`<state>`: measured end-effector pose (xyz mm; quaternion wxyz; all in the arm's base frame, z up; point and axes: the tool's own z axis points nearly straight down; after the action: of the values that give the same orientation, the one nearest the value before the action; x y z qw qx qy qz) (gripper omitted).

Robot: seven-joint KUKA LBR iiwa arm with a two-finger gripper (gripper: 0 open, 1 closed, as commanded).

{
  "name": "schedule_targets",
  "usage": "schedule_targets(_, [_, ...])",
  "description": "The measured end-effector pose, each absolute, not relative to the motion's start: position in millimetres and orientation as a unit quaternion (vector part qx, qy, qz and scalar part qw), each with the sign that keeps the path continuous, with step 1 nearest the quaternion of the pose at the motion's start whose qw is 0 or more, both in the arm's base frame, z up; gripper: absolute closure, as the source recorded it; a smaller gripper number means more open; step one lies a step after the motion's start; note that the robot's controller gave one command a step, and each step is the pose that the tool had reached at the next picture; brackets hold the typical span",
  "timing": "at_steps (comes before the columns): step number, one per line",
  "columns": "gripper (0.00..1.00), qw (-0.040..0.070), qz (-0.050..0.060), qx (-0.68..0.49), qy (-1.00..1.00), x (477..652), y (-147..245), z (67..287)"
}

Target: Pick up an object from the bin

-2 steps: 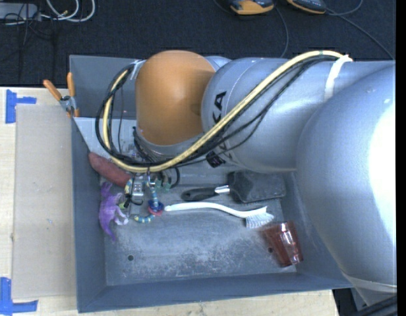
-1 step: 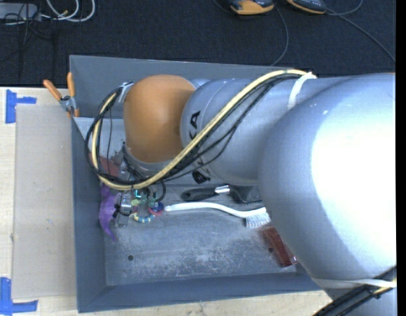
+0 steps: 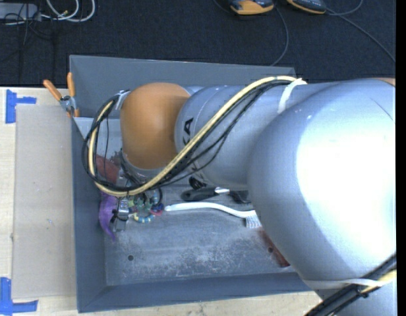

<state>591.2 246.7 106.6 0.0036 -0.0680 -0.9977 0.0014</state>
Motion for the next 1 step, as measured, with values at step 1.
schedule_targets(1, [0.0, 0.0, 0.0, -0.083, -0.997, 600.0, 246.6, 85.4])
